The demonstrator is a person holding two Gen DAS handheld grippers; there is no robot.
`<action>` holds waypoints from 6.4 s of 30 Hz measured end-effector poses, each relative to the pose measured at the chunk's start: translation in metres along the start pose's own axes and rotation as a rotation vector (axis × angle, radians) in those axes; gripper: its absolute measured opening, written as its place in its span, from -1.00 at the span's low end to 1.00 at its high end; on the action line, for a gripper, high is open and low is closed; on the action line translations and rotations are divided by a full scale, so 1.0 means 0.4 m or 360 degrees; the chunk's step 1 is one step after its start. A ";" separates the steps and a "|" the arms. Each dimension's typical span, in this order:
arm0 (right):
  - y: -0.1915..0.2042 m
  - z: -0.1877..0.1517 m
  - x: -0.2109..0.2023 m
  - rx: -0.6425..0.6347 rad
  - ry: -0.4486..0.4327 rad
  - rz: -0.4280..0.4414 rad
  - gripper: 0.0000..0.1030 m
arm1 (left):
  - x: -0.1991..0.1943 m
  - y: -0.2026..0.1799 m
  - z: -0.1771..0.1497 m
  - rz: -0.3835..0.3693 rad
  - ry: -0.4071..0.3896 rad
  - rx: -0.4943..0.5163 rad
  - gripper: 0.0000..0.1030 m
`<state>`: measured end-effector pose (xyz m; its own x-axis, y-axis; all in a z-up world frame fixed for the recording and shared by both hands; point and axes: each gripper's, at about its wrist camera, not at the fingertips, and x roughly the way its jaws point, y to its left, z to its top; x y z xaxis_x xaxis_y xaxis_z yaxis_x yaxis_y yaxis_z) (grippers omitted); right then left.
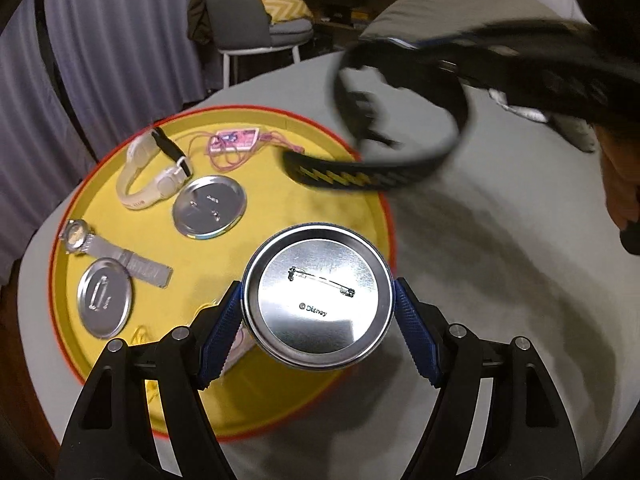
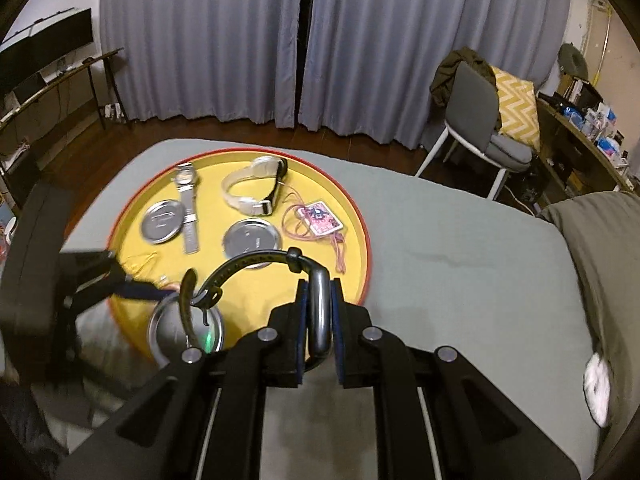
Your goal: Organize jewelry
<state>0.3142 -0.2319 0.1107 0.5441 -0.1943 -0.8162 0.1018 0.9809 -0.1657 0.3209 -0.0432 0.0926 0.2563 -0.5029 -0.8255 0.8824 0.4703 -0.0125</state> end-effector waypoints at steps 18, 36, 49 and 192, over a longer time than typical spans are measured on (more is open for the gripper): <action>-0.028 0.002 0.302 0.0177 0.0323 0.0071 -0.78 | 0.119 0.023 0.008 -0.0027 0.0095 0.0106 0.40; -0.042 -0.029 0.322 0.0271 0.0309 0.0104 -0.23 | 0.133 0.010 0.002 0.0059 0.0105 0.0162 0.68; -0.033 -0.007 0.257 0.0276 0.0203 0.0137 0.69 | 0.073 0.016 -0.005 0.0138 0.0009 0.0123 0.79; 0.070 0.292 0.458 0.0488 0.0601 0.0069 0.83 | 0.012 0.439 -0.024 -0.0174 0.0125 -0.0216 0.79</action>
<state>0.5139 -0.2391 0.0211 0.2189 -0.0866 -0.9719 0.3570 0.9341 -0.0029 0.4734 0.0438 0.0811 0.1253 -0.5006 -0.8566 0.8405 0.5122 -0.1765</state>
